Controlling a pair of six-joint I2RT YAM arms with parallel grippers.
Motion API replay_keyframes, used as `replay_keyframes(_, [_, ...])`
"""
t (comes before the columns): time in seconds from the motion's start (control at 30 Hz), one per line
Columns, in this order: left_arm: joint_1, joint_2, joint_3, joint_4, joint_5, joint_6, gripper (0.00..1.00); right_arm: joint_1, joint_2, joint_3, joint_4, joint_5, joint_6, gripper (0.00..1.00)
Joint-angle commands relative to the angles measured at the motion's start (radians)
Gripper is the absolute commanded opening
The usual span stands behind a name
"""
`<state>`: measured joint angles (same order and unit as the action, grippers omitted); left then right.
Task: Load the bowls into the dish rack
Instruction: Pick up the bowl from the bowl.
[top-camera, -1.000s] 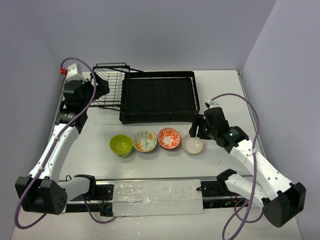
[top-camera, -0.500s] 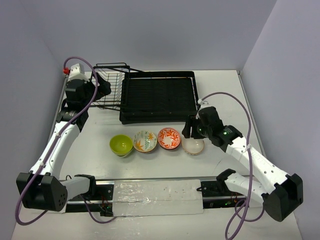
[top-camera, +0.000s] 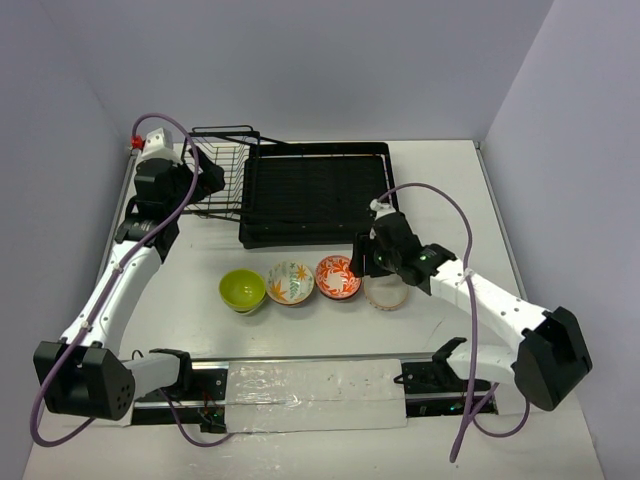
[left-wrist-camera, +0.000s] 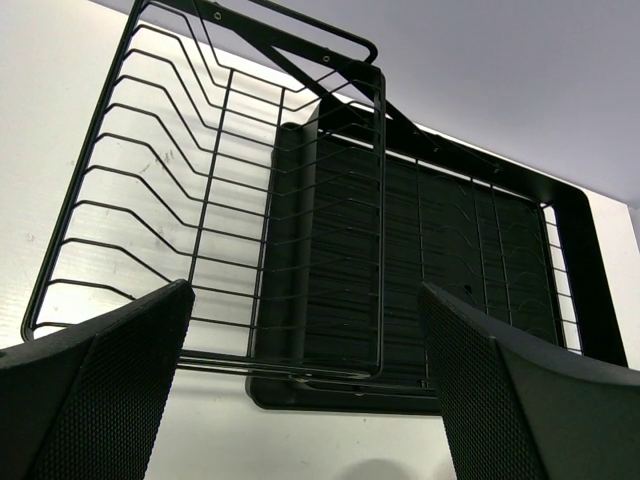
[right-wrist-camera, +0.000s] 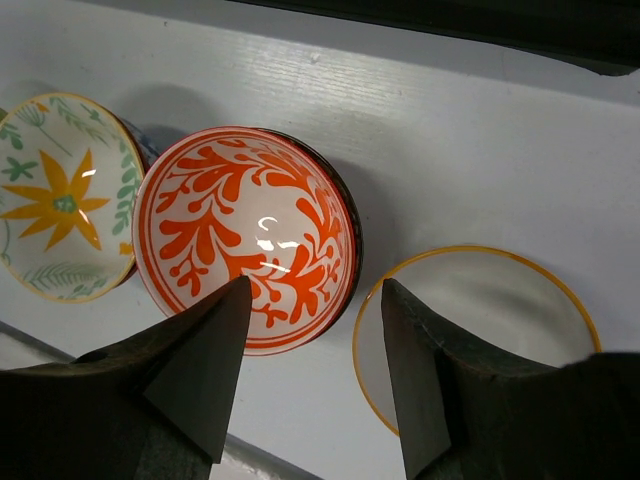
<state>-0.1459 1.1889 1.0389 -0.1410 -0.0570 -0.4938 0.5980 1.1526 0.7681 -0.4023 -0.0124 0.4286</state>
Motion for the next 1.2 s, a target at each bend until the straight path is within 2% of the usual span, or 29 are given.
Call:
replay_keyframes(0.0, [-0.004,0.003,0.05,0.011,0.009,0.0,0.99,0.016,0.027,-0.01,0.079,0.009,-0.024,0.62])
replay_keyframes(0.53, [-0.004,0.024,0.059,-0.005,0.005,0.003,0.98,0.026,0.179,0.036,0.125,-0.003,-0.056,0.49])
replay_keyframes(0.67, [-0.004,0.028,0.062,-0.009,0.005,0.003,0.98,0.026,0.191,0.036,0.138,-0.009,-0.056,0.44])
replay_keyframes(1.03, [-0.004,0.038,0.067,-0.012,0.013,0.001,0.98,0.029,0.183,0.042,0.131,0.011,-0.067,0.4])
replay_keyframes(1.17, [-0.004,0.04,0.069,-0.014,0.016,0.0,0.98,0.028,0.193,0.045,0.125,0.011,-0.068,0.35])
